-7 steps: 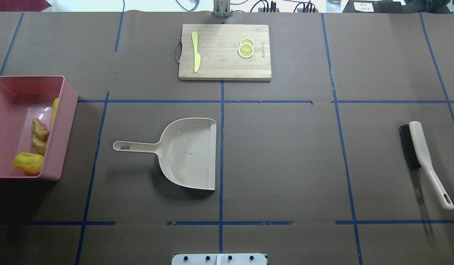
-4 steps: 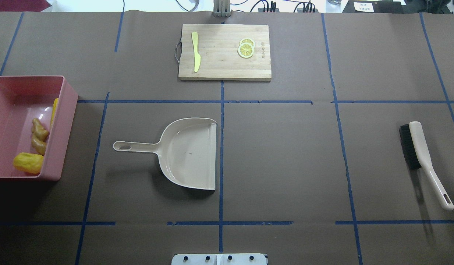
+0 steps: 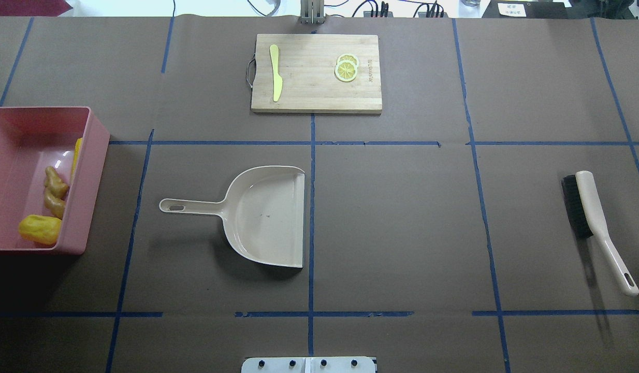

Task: Sweep and dump trash into bin

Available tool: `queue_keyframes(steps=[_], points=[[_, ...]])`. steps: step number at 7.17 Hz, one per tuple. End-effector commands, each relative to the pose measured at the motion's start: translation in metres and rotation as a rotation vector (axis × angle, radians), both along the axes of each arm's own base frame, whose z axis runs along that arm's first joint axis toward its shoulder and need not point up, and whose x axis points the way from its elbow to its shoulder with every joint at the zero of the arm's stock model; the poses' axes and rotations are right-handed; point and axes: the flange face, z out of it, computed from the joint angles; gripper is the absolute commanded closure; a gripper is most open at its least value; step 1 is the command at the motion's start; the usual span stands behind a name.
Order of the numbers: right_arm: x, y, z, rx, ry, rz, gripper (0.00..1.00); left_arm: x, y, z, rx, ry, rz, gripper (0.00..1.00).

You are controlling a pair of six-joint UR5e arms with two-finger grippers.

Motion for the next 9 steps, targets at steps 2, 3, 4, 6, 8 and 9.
queue_keyframes(steps=[2, 3, 4, 6, 8, 9], points=[[0.000, -0.002, 0.016, 0.009, 0.008, -0.062, 0.00, -0.004, 0.004, -0.006, 0.017, 0.000, -0.005, 0.00], [-0.001, -0.005, 0.025, -0.005, 0.012, -0.067, 0.00, -0.009, 0.004, -0.011, 0.034, -0.002, -0.017, 0.00], [-0.001, -0.006, 0.031, -0.015, 0.012, -0.067, 0.00, -0.010, 0.004, -0.009, 0.028, -0.002, -0.024, 0.00], [-0.001, -0.004, 0.032, -0.023, 0.000, -0.064, 0.00, -0.011, 0.004, -0.007, 0.029, -0.007, -0.020, 0.00], [-0.001, -0.005, 0.030, -0.020, 0.001, -0.061, 0.00, -0.010, -0.001, -0.011, 0.040, -0.010, -0.018, 0.00], [-0.001, -0.006, 0.031, -0.023, 0.007, -0.057, 0.00, -0.009, 0.000, -0.007, 0.026, -0.011, -0.016, 0.00]])
